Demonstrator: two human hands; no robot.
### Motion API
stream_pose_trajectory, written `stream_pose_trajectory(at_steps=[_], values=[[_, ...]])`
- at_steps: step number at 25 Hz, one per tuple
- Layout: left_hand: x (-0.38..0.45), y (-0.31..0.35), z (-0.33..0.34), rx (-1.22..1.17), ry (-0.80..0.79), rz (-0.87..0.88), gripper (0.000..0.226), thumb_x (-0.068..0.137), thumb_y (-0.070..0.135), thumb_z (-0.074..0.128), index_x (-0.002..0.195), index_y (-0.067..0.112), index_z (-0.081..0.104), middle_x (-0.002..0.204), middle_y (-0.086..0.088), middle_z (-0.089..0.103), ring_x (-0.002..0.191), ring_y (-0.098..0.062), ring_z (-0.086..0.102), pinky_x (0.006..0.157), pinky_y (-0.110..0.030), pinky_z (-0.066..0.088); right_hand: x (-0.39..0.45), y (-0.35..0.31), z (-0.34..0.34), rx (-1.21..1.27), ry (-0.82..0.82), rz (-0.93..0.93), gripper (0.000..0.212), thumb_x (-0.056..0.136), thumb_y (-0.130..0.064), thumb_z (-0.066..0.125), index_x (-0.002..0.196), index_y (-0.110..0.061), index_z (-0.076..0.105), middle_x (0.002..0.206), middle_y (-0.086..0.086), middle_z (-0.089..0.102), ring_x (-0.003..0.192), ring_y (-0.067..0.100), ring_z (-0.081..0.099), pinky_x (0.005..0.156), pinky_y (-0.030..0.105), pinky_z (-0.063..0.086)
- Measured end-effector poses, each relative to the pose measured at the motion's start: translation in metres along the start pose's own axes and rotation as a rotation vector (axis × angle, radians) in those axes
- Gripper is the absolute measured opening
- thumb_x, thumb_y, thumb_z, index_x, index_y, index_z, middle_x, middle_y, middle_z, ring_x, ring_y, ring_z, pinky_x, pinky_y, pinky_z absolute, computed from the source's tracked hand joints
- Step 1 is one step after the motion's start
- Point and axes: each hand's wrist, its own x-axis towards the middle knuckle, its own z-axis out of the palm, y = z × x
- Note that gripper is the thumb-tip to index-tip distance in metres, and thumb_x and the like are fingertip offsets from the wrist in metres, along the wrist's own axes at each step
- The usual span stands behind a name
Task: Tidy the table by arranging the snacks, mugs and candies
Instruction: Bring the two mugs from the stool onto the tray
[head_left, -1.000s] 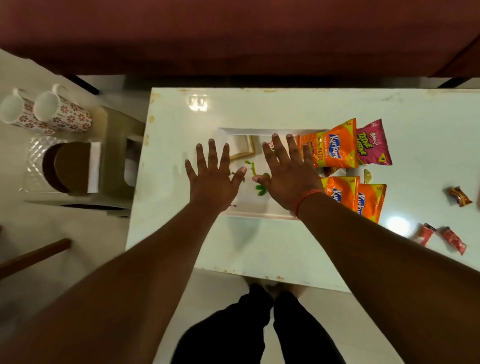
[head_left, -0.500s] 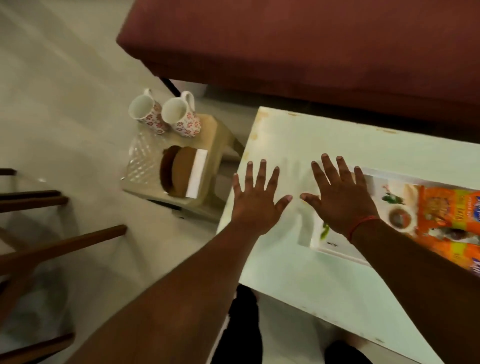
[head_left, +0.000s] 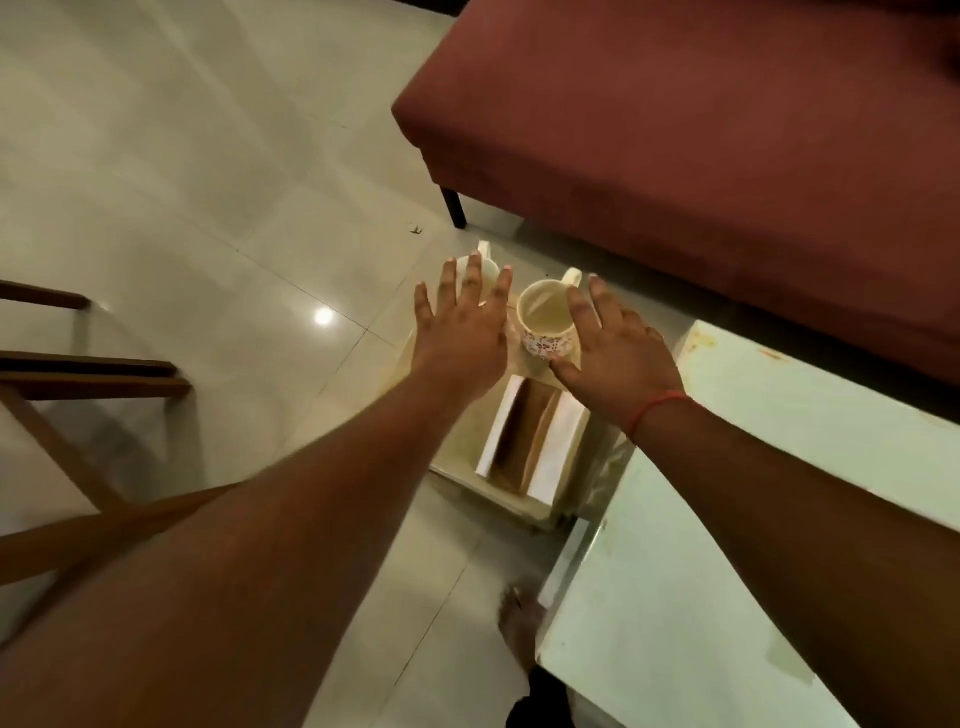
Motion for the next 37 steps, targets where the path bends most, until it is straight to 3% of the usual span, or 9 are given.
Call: stream_pose_trajectory(at_steps=[3, 5, 9, 12, 16, 19, 26, 31, 37], values=[[0.035, -0.027, 0.002, -0.057, -0.113, 0.023, 0.076, 0.096, 0.045, 0.051, 0.156, 0.034, 0.005, 0.167, -0.013, -0.004, 0.152, -0.040, -0.006, 0.115, -0.067, 0.019, 0.045, -0.020, 0.001, -0.085, -0.129, -0.038, 0.084, 0.086, -0.057, 0.055, 0.154, -0.028, 0.016, 0.165, 0.004, 0.013, 0.128, 0.039, 0.051, 0.094, 0.050, 0.051], [0.058, -0.033, 0.007, -0.101, -0.206, 0.077, 0.079, 0.095, 0.044, 0.055, 0.156, 0.037, 0.006, 0.167, -0.013, -0.007, 0.152, -0.041, -0.008, 0.115, -0.067, 0.022, 0.066, -0.029, 0.006, -0.161, -0.223, -0.021, 0.083, 0.085, -0.044, 0.062, 0.154, -0.029, 0.018, 0.161, 0.006, 0.020, 0.120, 0.039, 0.055, 0.086, 0.046, 0.053], [0.089, -0.030, 0.014, -0.103, -0.358, 0.119, 0.077, 0.093, 0.038, 0.062, 0.155, 0.036, 0.018, 0.166, -0.015, -0.006, 0.150, -0.046, -0.002, 0.118, -0.061, 0.024, 0.082, -0.029, 0.018, -0.149, -0.238, 0.022, 0.079, 0.083, -0.024, 0.072, 0.149, -0.026, 0.029, 0.146, 0.012, 0.033, 0.109, 0.041, 0.057, 0.082, 0.046, 0.057], [0.094, -0.031, 0.016, -0.028, -0.299, 0.127, 0.068, 0.087, 0.032, 0.070, 0.146, 0.030, 0.037, 0.163, -0.022, 0.008, 0.146, -0.048, 0.013, 0.112, -0.058, 0.031, 0.084, -0.025, 0.025, -0.040, -0.232, 0.030, 0.082, 0.077, -0.019, 0.078, 0.146, -0.027, 0.033, 0.144, 0.014, 0.035, 0.108, 0.041, 0.057, 0.083, 0.046, 0.058], [0.094, -0.023, 0.014, 0.063, -0.242, 0.150, 0.060, 0.087, 0.035, 0.070, 0.139, 0.023, 0.042, 0.144, -0.024, 0.043, 0.132, -0.044, 0.032, 0.104, -0.052, 0.037, 0.078, -0.013, 0.027, 0.050, -0.155, 0.007, 0.082, 0.073, -0.021, 0.082, 0.141, -0.026, 0.037, 0.140, 0.014, 0.039, 0.105, 0.039, 0.059, 0.082, 0.045, 0.059], [0.096, 0.003, 0.006, 0.113, -0.177, 0.179, 0.059, 0.085, 0.037, 0.070, 0.136, 0.026, 0.043, 0.138, -0.024, 0.041, 0.128, -0.045, 0.035, 0.091, -0.054, 0.050, 0.056, 0.017, 0.021, 0.146, -0.038, 0.051, 0.083, 0.073, -0.026, 0.081, 0.140, -0.028, 0.033, 0.139, 0.013, 0.038, 0.104, 0.038, 0.059, 0.082, 0.044, 0.059], [0.082, 0.173, -0.021, 0.148, -0.018, 0.522, 0.060, 0.080, 0.034, 0.072, 0.133, 0.031, 0.044, 0.132, -0.021, 0.041, 0.120, -0.041, 0.040, 0.081, -0.052, 0.056, -0.086, 0.137, 0.002, 0.337, 0.133, 0.426, 0.080, 0.074, -0.029, 0.081, 0.140, -0.025, 0.038, 0.139, 0.013, 0.040, 0.103, 0.041, 0.063, 0.092, 0.046, 0.057], [0.015, 0.321, -0.012, 0.093, -0.050, 0.756, 0.055, 0.084, 0.030, 0.070, 0.133, 0.032, 0.045, 0.139, -0.019, 0.040, 0.127, -0.039, 0.039, 0.083, -0.053, 0.057, -0.230, 0.207, 0.001, 0.426, 0.098, 0.695, 0.079, 0.076, -0.024, 0.077, 0.144, -0.021, 0.036, 0.137, 0.015, 0.038, 0.107, 0.043, 0.059, 0.095, 0.050, 0.054], [-0.064, 0.459, 0.019, 0.147, -0.109, 1.069, 0.057, 0.078, 0.024, 0.073, 0.130, 0.031, 0.049, 0.141, -0.018, 0.042, 0.129, -0.037, 0.040, 0.079, -0.047, 0.058, -0.350, 0.249, 0.012, 0.488, 0.018, 0.837, 0.088, 0.069, -0.023, 0.074, 0.146, -0.016, 0.032, 0.137, 0.019, 0.037, 0.120, 0.042, 0.048, 0.104, 0.047, 0.044]])
